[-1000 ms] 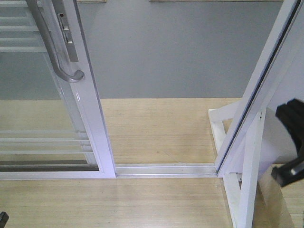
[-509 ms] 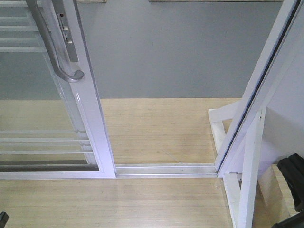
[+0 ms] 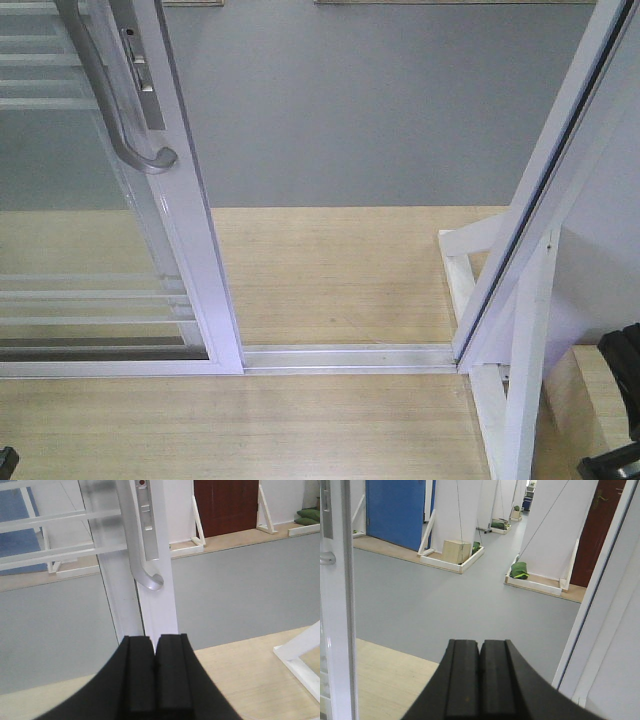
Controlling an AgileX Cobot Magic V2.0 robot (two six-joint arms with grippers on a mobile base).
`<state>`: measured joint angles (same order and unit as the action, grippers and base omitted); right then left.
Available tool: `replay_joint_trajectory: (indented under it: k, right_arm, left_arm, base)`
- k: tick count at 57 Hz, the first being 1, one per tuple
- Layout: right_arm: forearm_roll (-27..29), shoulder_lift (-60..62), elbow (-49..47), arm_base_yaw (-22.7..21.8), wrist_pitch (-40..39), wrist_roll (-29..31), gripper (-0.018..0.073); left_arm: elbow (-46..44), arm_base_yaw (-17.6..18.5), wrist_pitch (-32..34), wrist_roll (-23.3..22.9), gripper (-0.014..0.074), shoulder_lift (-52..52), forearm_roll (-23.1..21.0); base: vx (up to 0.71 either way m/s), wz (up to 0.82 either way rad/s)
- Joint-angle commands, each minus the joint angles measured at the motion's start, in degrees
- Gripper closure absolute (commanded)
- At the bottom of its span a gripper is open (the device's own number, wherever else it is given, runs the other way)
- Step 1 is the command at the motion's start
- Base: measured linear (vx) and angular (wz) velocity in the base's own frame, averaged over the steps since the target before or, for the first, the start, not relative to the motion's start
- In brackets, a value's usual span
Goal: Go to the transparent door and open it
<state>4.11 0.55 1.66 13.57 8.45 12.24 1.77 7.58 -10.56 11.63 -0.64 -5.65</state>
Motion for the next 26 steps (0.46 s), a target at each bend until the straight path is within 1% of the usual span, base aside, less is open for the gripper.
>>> replay_joint_trajectory:
  k: [1, 26]
  right_arm:
    - [0.1, 0.9, 0.3, -0.3, -4.4, 0.1, 0.0564]
    - [0.1, 0.9, 0.3, -0.3, -4.4, 0.2, 0.0564]
  left_arm:
    - [0.9, -0.1, 4.4, -0.1, 0.0602, -0.8, -0.2]
    - [0.9, -0.1, 4.4, -0.1, 0.0602, -0.8, -0.2]
  base:
    - [0.0, 0.0]
    - [0.0, 0.0]
